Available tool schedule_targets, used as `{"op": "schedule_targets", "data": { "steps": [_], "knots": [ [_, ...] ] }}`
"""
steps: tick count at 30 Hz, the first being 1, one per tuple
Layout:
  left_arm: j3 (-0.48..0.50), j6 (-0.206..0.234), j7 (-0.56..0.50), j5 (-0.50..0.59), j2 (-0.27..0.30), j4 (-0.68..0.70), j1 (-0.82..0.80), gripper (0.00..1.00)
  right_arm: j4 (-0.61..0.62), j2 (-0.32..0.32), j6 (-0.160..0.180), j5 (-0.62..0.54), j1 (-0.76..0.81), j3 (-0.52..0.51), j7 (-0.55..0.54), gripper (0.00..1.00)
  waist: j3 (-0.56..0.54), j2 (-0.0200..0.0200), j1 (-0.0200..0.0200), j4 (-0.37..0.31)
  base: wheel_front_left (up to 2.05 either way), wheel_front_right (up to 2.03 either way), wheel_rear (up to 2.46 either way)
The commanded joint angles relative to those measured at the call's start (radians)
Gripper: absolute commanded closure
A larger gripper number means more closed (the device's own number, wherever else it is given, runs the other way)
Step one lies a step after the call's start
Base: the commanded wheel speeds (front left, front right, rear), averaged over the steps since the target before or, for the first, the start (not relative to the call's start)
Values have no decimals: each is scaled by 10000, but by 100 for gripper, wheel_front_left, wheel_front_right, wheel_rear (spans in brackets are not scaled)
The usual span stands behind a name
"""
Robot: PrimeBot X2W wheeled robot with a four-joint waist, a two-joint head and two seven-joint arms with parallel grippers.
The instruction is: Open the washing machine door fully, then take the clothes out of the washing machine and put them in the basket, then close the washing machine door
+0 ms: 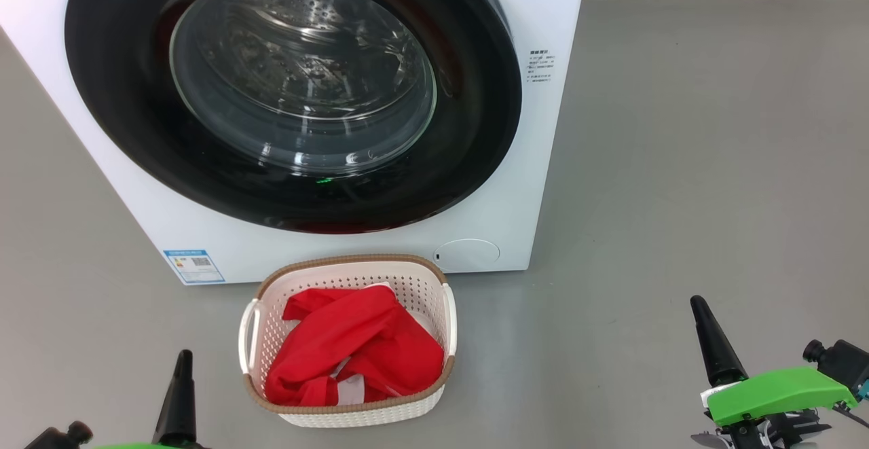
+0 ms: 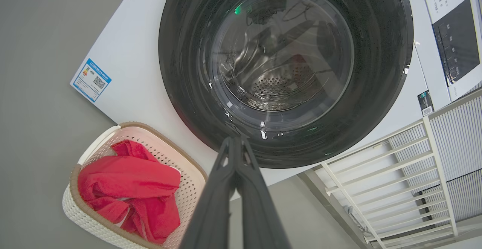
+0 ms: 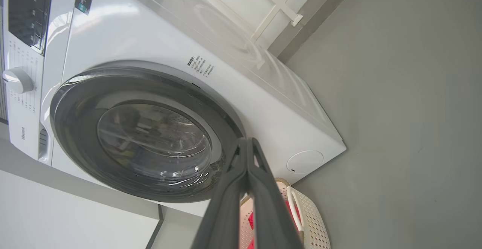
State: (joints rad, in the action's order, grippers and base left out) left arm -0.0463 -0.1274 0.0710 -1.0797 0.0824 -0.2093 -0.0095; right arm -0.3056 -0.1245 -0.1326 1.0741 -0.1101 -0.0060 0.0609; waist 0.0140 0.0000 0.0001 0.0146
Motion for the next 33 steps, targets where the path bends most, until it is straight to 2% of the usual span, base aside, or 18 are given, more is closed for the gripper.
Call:
{"op": "schedule_targets", "data": {
  "steps": [1, 33],
  "knots": [
    [267, -18, -50, -249, 96, 164, -413, 100, 301, -20, 9, 217, -121, 45, -72, 100, -2, 0, -1, -2, 0, 0, 0],
    [905, -26, -974, -3227, -52, -130, -729, 100, 477, 409, 15, 3145, -39, -593, -1022, 100, -63, 0, -1, -84, 0, 0, 0]
  ]
}}
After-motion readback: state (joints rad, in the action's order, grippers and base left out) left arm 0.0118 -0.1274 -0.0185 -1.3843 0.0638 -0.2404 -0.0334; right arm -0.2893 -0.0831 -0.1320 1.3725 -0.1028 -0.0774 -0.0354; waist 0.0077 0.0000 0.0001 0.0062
